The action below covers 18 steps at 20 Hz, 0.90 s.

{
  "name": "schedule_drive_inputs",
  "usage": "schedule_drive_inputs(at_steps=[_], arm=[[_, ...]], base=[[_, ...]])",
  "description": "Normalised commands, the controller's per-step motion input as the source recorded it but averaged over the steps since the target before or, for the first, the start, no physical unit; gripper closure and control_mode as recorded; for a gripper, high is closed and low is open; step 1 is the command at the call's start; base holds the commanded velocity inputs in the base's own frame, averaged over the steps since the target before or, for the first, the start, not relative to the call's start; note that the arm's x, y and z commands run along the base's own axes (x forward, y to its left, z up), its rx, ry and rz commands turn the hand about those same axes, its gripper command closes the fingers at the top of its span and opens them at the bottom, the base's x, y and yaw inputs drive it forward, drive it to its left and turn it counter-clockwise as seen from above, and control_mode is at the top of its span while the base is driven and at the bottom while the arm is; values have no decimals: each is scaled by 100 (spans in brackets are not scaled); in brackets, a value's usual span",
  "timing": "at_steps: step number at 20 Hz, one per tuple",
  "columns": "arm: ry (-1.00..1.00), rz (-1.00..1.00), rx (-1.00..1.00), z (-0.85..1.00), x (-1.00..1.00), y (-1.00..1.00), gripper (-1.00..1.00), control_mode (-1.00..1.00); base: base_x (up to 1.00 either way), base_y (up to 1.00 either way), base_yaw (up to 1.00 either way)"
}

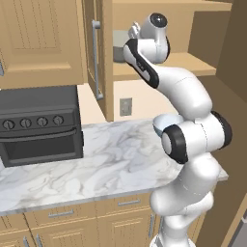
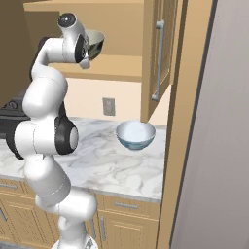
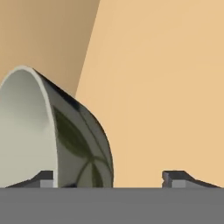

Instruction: Open the cabinet. Pick the bowls from the counter and place them in the cabinet. Then close the cabinet.

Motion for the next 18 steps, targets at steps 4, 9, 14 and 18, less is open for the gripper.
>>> schedule_drive_inputs(at_steps=[4, 9, 14, 18], arm=[[-10, 0, 0, 14, -45, 0, -100, -100], [-29, 0, 5, 43, -53, -2, -100, -100], [-36, 0, 7, 55, -94, -24, -100, -100], [-26, 0, 2, 34, -100, -49, -100, -100]], base=[[0, 0, 0], [0, 0, 0], [0, 0, 0], [0, 0, 0]])
